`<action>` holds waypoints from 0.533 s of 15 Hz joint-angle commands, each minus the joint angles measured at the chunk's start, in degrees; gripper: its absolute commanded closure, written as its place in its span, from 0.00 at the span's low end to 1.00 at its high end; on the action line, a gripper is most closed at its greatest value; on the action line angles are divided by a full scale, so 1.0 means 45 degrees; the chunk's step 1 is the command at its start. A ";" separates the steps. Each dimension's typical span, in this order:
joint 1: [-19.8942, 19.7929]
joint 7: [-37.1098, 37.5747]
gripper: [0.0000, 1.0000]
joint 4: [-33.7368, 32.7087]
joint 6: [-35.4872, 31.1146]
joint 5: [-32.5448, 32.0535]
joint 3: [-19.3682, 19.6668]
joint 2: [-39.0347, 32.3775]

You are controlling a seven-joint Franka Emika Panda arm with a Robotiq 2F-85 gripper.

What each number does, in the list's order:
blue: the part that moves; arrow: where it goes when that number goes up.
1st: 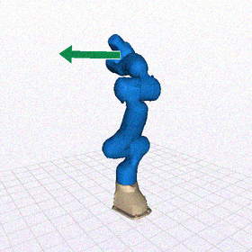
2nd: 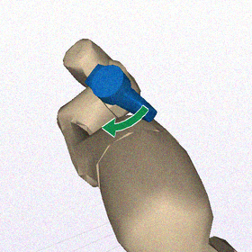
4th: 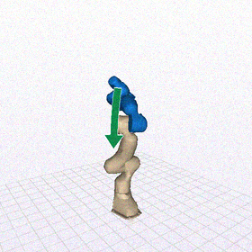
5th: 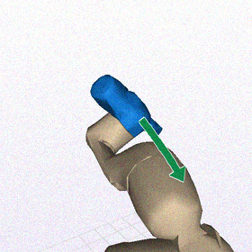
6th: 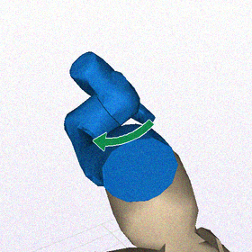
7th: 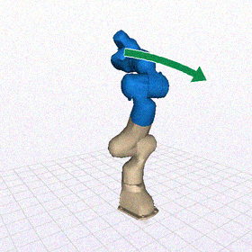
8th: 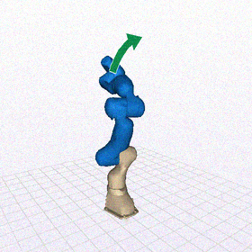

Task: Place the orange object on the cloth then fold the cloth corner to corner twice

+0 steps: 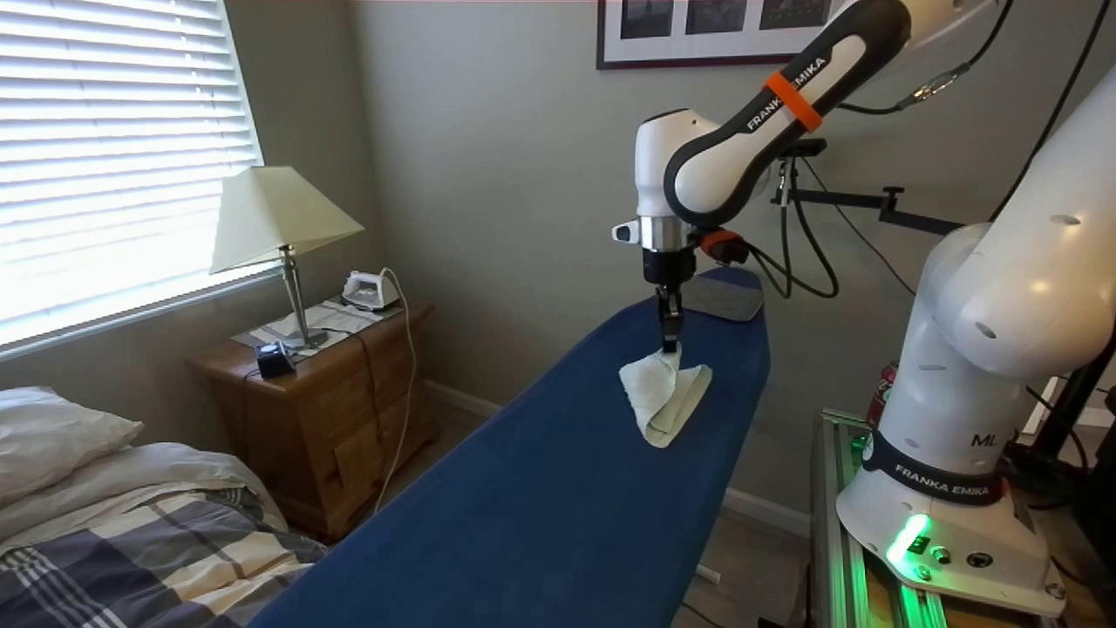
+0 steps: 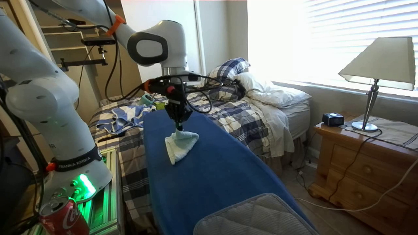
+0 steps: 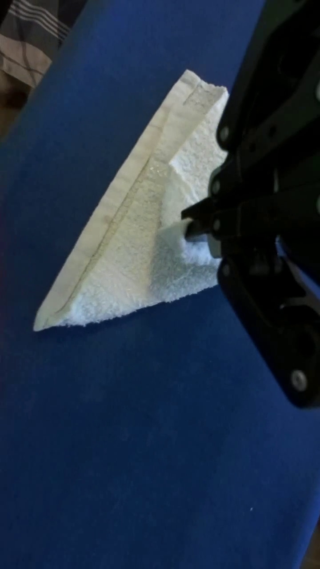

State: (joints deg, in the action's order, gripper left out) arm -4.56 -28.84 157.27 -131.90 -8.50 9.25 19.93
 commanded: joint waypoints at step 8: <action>-0.0574 0.0088 0.99 -0.0006 0.0434 -0.1041 0.0266 -0.0194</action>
State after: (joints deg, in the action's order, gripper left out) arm -6.87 -28.81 157.30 -130.37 -11.61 10.02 19.68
